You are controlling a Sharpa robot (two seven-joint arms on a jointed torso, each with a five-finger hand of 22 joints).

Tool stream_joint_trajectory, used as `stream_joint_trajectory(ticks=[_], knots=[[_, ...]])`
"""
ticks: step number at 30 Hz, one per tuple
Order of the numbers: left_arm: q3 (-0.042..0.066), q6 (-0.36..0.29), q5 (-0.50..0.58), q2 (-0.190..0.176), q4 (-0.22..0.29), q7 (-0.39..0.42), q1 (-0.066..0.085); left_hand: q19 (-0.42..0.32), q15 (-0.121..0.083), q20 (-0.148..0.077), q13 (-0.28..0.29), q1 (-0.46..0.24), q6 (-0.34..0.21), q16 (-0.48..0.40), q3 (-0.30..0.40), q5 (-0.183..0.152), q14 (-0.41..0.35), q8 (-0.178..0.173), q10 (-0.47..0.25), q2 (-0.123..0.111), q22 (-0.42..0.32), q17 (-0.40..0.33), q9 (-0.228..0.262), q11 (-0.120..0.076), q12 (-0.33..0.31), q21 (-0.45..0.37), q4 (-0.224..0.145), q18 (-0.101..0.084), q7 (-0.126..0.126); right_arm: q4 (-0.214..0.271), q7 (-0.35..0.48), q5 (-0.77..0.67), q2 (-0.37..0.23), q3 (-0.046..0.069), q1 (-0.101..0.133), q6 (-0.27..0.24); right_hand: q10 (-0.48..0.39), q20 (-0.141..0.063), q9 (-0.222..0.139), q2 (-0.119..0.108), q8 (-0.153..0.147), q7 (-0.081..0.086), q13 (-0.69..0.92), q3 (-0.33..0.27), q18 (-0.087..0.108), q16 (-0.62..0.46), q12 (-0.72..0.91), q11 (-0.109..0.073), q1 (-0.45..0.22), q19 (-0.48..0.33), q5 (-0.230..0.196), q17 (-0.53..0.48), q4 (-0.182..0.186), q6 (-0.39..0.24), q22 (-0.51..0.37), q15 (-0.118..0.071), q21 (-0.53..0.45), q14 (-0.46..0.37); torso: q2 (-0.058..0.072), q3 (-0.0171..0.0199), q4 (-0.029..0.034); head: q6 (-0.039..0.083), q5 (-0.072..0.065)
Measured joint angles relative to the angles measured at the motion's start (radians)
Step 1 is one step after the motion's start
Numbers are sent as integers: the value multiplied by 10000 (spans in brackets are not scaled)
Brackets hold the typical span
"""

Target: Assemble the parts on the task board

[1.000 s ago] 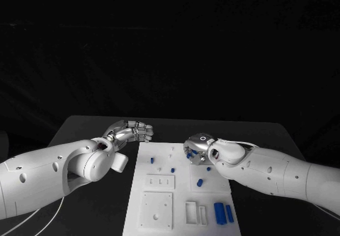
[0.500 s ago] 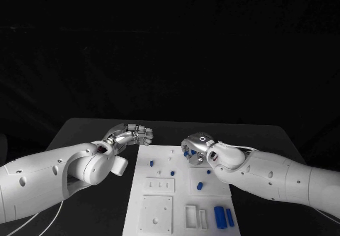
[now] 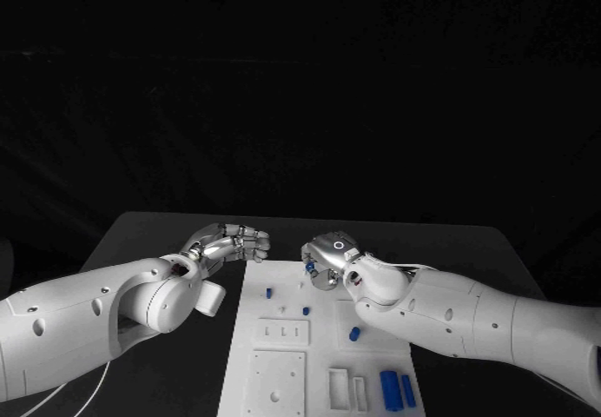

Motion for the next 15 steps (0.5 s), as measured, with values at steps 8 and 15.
stream_joint_trajectory(ticks=[8, 15], knots=[[1, 2, 0, 55, -19, -2, 1, 0, 0, 0, -8, 0, 0, 0, 0, 39, 0, 0, 0, 0, -1, -1, 1, 0, 0, 0, 0, -2, 0, -359, -169, -141, 270, 2, -7, -75, 30, 1, 15, -68, -1, 0, 50, 2, 0, 0, -1, -30, 14, 0, 44, 0, 2, 0, -1, -17, 0, 17, 34, -20, 47, 58, -11], [2, 4, 0, 74, -37, -4, 1, 0, 0, 0, -8, 0, 0, 0, 0, 39, 0, 0, 0, 0, 6, -2, 1, 0, 0, 0, 0, -2, 0, -432, -193, -223, 405, 2, -46, -37, 31, -21, 20, -81, -3, -1, 50, 30, 0, -1, -4, -30, 1, -24, 44, -9, 31, -3, -1, -27, 3, 27, 74, -58, 95, 105, -18]])
